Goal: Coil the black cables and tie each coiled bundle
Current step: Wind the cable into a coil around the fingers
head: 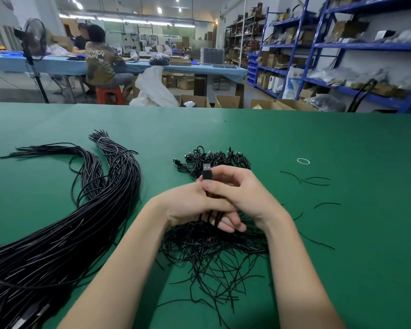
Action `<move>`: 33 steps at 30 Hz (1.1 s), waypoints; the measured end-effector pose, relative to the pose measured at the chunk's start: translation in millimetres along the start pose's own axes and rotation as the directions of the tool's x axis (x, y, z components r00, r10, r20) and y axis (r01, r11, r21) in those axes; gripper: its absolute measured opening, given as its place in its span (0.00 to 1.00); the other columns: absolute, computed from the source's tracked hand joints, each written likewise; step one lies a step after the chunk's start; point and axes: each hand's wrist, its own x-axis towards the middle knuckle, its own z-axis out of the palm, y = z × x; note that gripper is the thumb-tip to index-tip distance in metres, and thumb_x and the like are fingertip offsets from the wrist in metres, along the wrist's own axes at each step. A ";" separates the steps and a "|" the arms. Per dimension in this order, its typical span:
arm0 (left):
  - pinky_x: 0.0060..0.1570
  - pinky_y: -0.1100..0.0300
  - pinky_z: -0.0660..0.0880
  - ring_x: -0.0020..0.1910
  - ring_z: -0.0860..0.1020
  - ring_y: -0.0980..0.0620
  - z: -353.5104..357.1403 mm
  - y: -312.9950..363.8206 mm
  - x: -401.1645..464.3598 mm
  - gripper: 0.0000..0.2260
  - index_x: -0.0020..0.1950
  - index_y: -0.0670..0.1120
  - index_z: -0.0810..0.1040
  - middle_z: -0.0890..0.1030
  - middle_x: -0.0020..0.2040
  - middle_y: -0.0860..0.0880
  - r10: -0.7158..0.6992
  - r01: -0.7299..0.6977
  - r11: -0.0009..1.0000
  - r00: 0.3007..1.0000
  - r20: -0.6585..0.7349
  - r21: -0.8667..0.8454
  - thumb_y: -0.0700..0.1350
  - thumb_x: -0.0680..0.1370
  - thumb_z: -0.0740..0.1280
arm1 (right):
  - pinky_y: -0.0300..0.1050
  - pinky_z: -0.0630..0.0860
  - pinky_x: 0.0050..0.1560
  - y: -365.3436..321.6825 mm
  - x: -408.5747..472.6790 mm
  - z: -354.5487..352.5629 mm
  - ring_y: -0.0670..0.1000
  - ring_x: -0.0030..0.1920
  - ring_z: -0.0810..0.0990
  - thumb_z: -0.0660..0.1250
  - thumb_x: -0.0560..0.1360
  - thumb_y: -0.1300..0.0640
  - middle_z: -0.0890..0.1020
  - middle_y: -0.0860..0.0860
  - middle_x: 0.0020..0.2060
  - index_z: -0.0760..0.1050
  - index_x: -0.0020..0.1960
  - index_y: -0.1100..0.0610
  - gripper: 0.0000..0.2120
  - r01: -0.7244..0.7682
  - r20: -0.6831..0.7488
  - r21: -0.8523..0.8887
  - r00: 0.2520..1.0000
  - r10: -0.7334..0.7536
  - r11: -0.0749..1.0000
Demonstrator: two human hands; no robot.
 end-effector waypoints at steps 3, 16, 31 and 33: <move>0.46 0.60 0.82 0.42 0.84 0.48 -5.2 3.2 -1.6 0.07 0.43 0.39 0.82 0.82 0.37 0.44 0.042 -0.043 0.998 0.998 -0.041 -0.039 0.41 0.78 0.67 | 0.36 0.75 0.31 1.5 2.2 -3.1 0.45 0.26 0.78 0.73 0.78 0.57 0.85 0.50 0.36 0.81 0.51 0.59 0.05 -0.027 -0.081 0.135 0.996 0.038 0.991; 0.51 0.59 0.77 0.48 0.77 0.51 1.2 1.8 11.4 0.19 0.65 0.33 0.71 0.74 0.48 0.45 0.048 -0.031 0.996 0.973 -0.225 0.079 0.49 0.86 0.58 | 0.37 0.72 0.26 12.3 20.4 -0.6 0.48 0.21 0.75 0.76 0.76 0.49 0.77 0.47 0.26 0.79 0.42 0.52 0.09 0.089 -0.427 -0.065 0.898 -0.108 0.994; 0.36 0.60 0.77 0.42 0.82 0.47 14.3 -0.1 7.9 0.13 0.59 0.39 0.72 0.79 0.46 0.43 -0.094 0.093 0.990 0.996 -0.006 -0.102 0.47 0.86 0.54 | 0.48 0.70 0.37 19.3 20.1 1.4 0.56 0.31 0.73 0.56 0.79 0.34 0.76 0.58 0.28 0.77 0.34 0.63 0.35 0.148 -0.563 -0.280 0.775 -0.287 0.949; 0.36 0.61 0.76 0.43 0.83 0.46 13.7 -0.1 6.5 0.13 0.58 0.40 0.73 0.82 0.47 0.43 -0.101 0.103 0.992 0.994 0.035 -0.076 0.47 0.86 0.54 | 0.51 0.71 0.39 18.7 19.0 3.0 0.59 0.33 0.73 0.54 0.80 0.34 0.75 0.59 0.27 0.76 0.34 0.65 0.37 0.153 -0.571 -0.303 0.761 -0.308 0.941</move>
